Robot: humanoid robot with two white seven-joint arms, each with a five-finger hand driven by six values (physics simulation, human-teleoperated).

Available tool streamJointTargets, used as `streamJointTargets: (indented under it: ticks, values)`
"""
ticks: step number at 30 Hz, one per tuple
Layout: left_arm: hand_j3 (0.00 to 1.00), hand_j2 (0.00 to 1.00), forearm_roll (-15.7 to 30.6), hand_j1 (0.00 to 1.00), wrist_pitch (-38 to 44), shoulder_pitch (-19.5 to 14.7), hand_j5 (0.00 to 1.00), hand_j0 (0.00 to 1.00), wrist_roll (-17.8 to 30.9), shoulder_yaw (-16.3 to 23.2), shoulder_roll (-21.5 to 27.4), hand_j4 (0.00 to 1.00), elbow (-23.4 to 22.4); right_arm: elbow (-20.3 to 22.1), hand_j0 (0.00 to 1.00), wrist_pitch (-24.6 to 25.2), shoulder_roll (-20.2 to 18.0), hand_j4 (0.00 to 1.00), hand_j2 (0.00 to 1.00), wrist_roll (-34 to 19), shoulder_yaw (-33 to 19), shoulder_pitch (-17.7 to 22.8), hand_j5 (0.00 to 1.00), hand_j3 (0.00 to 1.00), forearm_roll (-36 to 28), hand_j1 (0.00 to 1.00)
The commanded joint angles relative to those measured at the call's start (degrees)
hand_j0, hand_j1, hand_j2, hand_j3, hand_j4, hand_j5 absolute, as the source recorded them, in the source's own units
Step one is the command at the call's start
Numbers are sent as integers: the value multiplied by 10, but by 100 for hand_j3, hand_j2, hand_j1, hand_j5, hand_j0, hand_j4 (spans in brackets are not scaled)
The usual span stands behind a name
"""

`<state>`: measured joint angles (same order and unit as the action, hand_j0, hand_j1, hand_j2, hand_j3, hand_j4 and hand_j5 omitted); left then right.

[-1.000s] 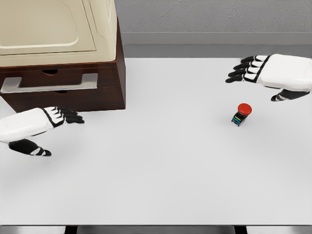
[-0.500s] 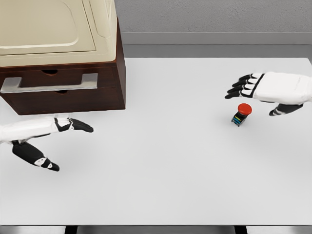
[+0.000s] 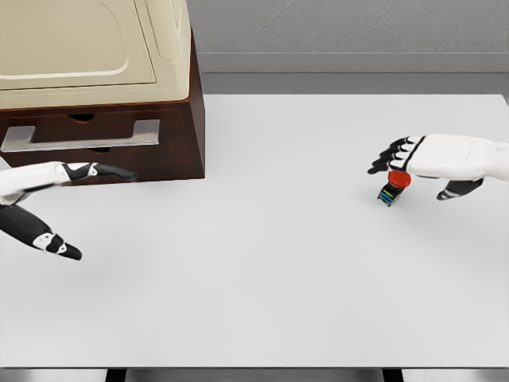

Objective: Open the cabinet drawer with left arm, and place a switch into the drawer with right arm

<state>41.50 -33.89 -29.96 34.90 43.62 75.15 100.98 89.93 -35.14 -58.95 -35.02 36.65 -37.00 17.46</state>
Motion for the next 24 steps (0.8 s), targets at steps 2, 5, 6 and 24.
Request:
streamJointTargets:
  ticks: [2, 5, 6, 24]
  values:
    - [100, 100, 8, 100, 76, -8, 100, 100, 1, -15, -5, 100, 0, -9, 100, 1, 14, 100, 100, 0, 2, -2, 100, 100, 5, 100]
    - [100, 100, -5, 100, 137, -26, 100, 100, 1, -16, -18, 100, 0, -26, 100, 1, 29, 100, 100, 0, 3, -4, 100, 100, 15, 100]
    - [100, 100, -5, 100, 147, -27, 100, 100, 1, -17, -18, 100, 0, -26, 100, 1, 30, 100, 100, 0, 3, -4, 100, 100, 16, 100]
    - [100, 100, -33, 100, 216, -42, 100, 100, -2, -52, -9, 100, -28, -46, 100, 1, 43, 100, 100, 0, 26, -11, 100, 100, 35, 100]
